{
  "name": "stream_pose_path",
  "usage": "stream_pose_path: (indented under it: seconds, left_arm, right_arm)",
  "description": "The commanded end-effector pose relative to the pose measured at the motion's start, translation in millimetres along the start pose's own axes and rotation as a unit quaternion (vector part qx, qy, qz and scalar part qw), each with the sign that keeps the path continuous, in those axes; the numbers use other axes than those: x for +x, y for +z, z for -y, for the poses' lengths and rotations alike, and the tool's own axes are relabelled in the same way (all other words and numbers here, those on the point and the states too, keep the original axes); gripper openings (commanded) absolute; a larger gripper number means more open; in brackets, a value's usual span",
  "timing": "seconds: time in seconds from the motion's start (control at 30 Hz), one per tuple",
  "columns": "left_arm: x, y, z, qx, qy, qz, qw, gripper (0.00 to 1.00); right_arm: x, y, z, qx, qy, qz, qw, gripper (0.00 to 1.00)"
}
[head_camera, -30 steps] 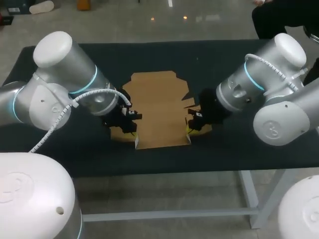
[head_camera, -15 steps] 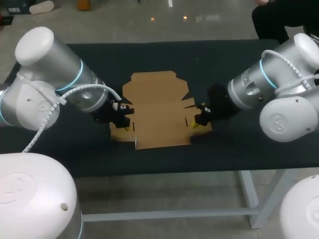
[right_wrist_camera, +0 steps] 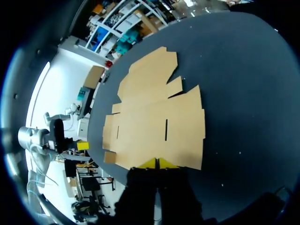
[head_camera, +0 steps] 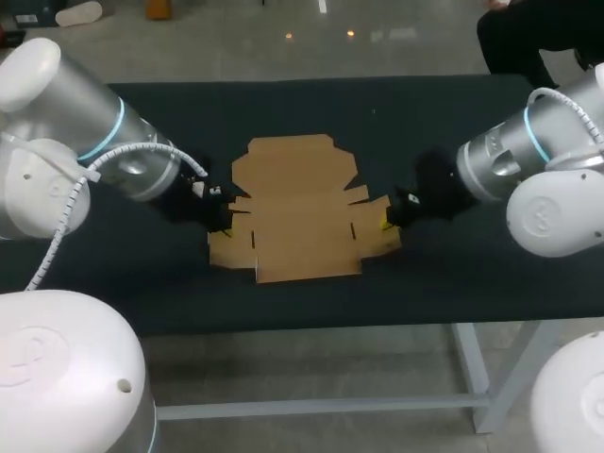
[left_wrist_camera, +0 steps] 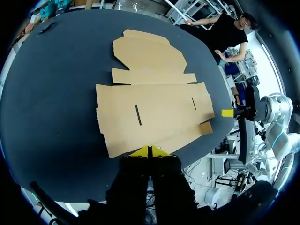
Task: Assemble the packaging by folding the flat box into shape, placing the metal phone stand inside, and closing the box properly
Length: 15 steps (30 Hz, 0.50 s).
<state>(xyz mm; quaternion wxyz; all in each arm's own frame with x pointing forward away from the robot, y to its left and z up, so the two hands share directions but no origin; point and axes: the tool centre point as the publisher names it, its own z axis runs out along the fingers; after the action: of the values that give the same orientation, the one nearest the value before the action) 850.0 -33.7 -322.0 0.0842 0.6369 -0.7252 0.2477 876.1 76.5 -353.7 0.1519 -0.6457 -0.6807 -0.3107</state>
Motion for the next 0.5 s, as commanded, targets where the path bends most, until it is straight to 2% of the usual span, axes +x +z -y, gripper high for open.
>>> stream_pose_path:
  seconds: [0.03,0.5]
  left_arm:
    - [-6.1,-9,4.1,-0.008,0.003,-0.010,1.000,0.00]
    - [-15.7,-25,18.6,-0.012,0.007,-0.022,1.000,0.00]
  right_arm:
    - [-4,-15,-7,0.071,0.000,-0.055,0.996,0.00]
    - [-17,-37,-27,0.071,0.002,-0.070,0.995,0.02]
